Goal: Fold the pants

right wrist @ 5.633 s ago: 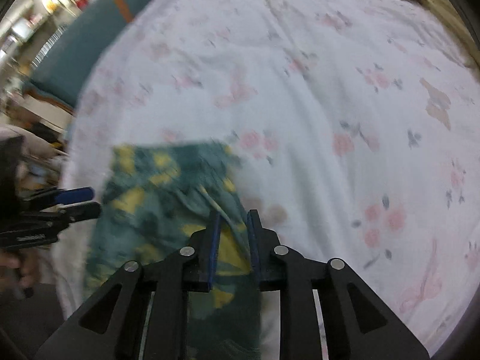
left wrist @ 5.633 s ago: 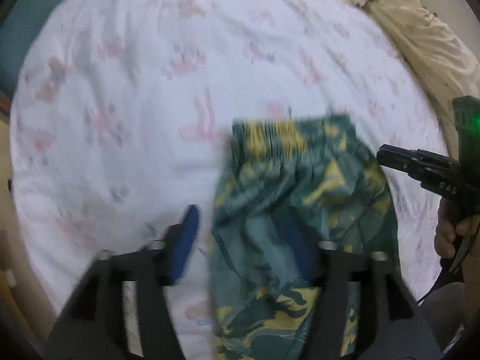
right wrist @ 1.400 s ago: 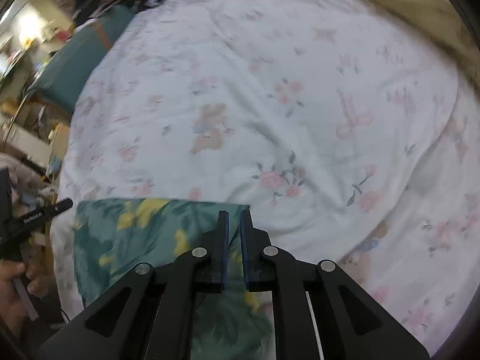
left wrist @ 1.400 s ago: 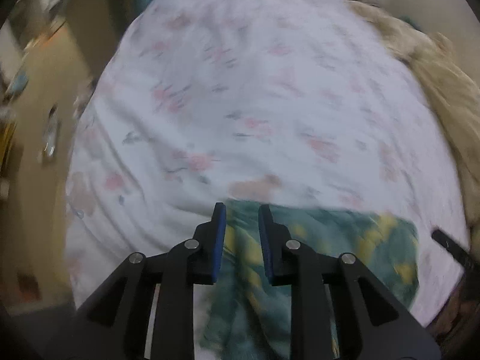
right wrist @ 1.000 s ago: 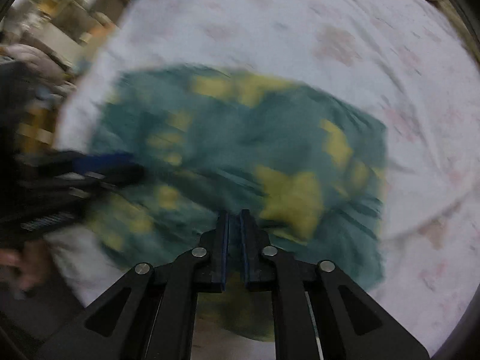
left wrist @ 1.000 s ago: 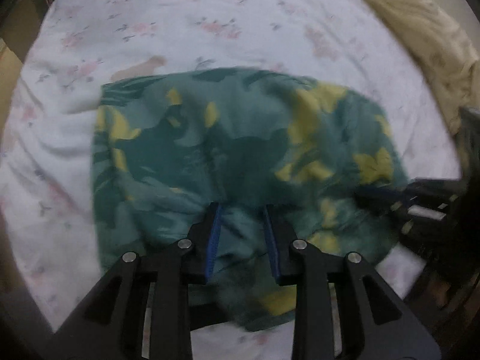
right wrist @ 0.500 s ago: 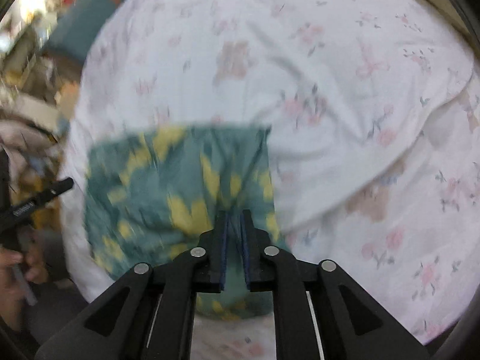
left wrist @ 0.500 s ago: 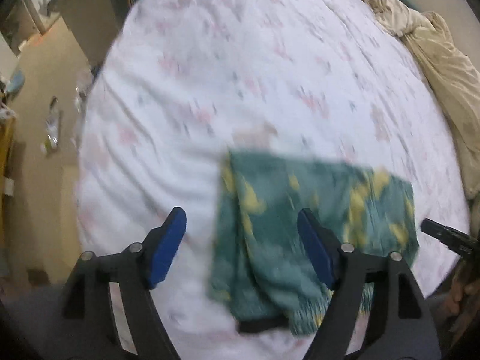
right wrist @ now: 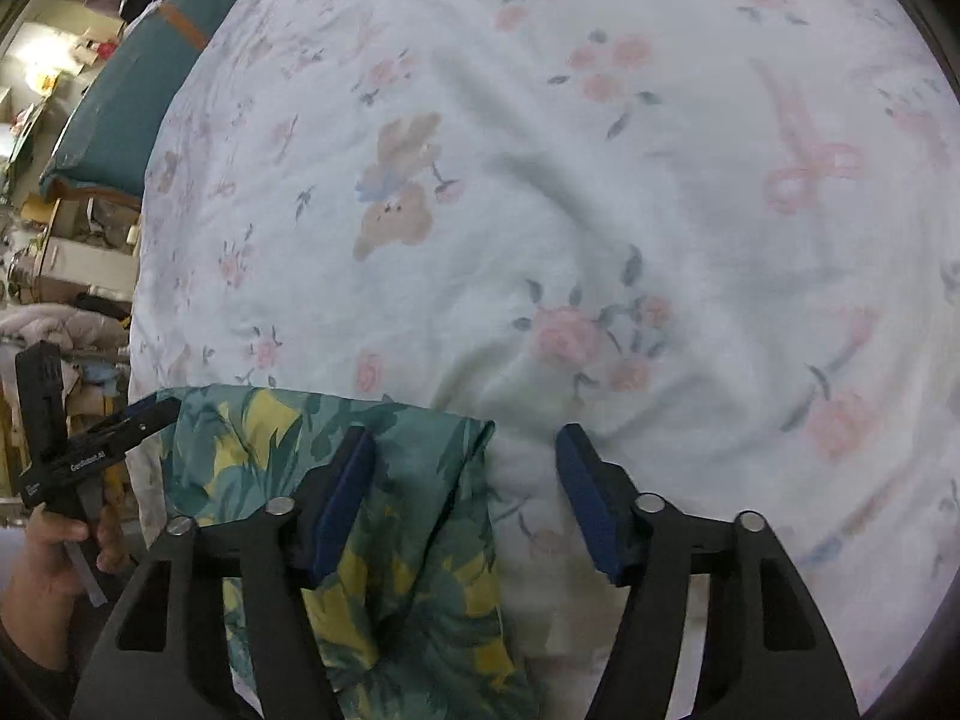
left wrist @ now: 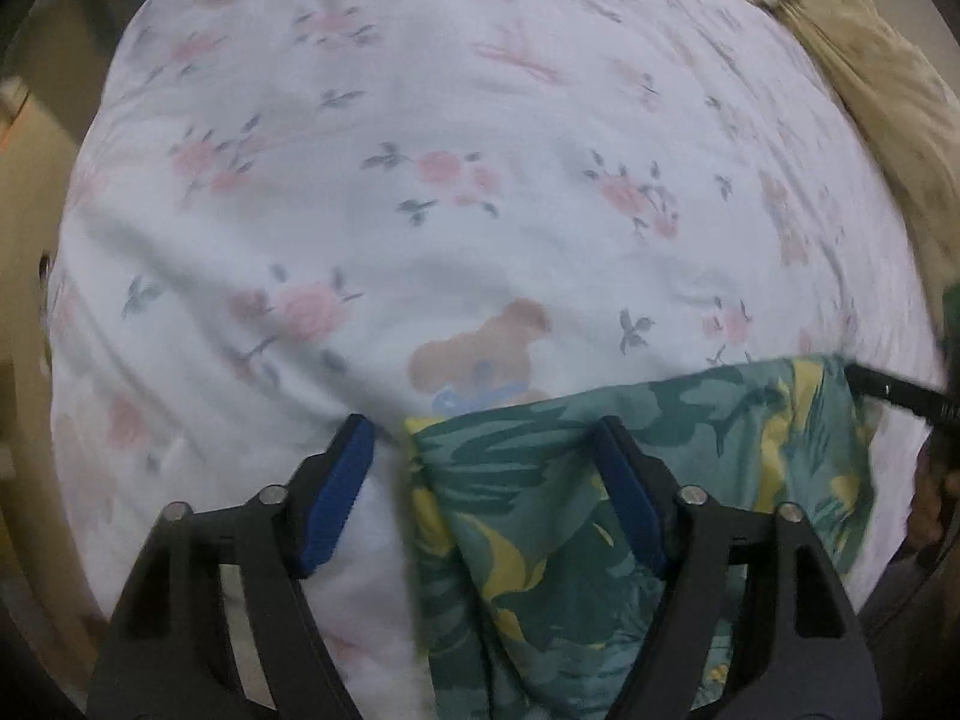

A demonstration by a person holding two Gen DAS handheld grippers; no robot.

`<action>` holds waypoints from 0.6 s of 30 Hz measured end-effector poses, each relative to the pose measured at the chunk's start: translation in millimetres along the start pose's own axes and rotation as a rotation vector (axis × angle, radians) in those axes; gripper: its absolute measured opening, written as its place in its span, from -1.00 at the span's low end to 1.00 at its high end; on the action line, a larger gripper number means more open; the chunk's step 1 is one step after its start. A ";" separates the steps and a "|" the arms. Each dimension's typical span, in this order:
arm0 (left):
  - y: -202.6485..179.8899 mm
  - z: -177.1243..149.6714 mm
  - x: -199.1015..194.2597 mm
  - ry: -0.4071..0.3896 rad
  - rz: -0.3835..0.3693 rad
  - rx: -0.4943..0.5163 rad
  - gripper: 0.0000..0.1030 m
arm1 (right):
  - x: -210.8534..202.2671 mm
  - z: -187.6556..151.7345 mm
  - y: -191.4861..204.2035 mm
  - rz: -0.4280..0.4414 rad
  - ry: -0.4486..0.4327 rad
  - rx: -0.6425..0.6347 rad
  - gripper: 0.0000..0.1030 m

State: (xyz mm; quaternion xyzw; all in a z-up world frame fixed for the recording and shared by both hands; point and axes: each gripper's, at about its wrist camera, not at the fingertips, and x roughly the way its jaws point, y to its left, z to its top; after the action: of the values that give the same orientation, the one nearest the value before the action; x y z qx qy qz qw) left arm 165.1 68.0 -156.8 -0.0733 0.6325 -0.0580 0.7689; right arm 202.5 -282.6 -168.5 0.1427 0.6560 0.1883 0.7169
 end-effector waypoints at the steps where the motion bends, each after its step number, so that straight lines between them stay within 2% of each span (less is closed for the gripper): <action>1: -3.4 0.5 1.1 -0.006 0.006 0.029 -0.17 | 1.8 1.0 1.3 0.000 0.004 -0.013 -0.20; 2: -3.9 1.5 1.9 0.000 0.017 0.041 -0.50 | 2.6 1.9 2.6 0.024 0.012 -0.024 -0.75; 3: -2.8 2.9 1.3 0.004 0.004 0.041 -0.77 | 1.3 3.2 2.5 0.047 0.027 -0.032 -0.81; 4: -2.0 6.6 -1.4 0.012 -0.039 0.040 -0.94 | -0.4 3.4 7.3 0.039 0.028 -0.064 -0.82; 6: -3.0 15.6 -12.8 -0.016 -0.069 0.050 -0.96 | -10.0 4.9 15.9 0.033 0.001 -0.126 -0.86; 7: -4.9 20.4 -24.8 -0.071 -0.074 0.064 -0.96 | -17.0 6.7 18.0 0.035 -0.026 -0.133 -0.86; 8: -5.6 23.1 -35.9 -0.126 -0.075 0.069 -0.96 | -26.7 10.4 18.9 0.049 -0.070 -0.137 -0.86; 10: -5.6 29.0 -57.8 -0.245 -0.081 0.057 -0.96 | -52.9 15.7 25.8 0.031 -0.222 -0.175 -0.86; 11: -7.4 30.6 -62.5 -0.276 -0.075 0.064 -0.96 | -57.8 16.9 27.9 0.012 -0.253 -0.189 -0.86; 14: -20.6 27.2 -55.0 -0.261 -0.016 0.139 -0.96 | -52.9 16.5 31.6 -0.030 -0.247 -0.232 -0.86; 18: -26.1 21.1 -67.9 -0.300 -0.036 0.163 -0.96 | -64.6 7.2 31.5 -0.037 -0.274 -0.287 -0.86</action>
State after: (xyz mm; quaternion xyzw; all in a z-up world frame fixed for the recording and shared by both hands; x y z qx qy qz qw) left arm 172.8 55.5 -82.5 -0.0299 0.5023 -0.1112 0.8570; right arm 202.7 -283.8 -96.4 0.0512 0.5211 0.2453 0.8159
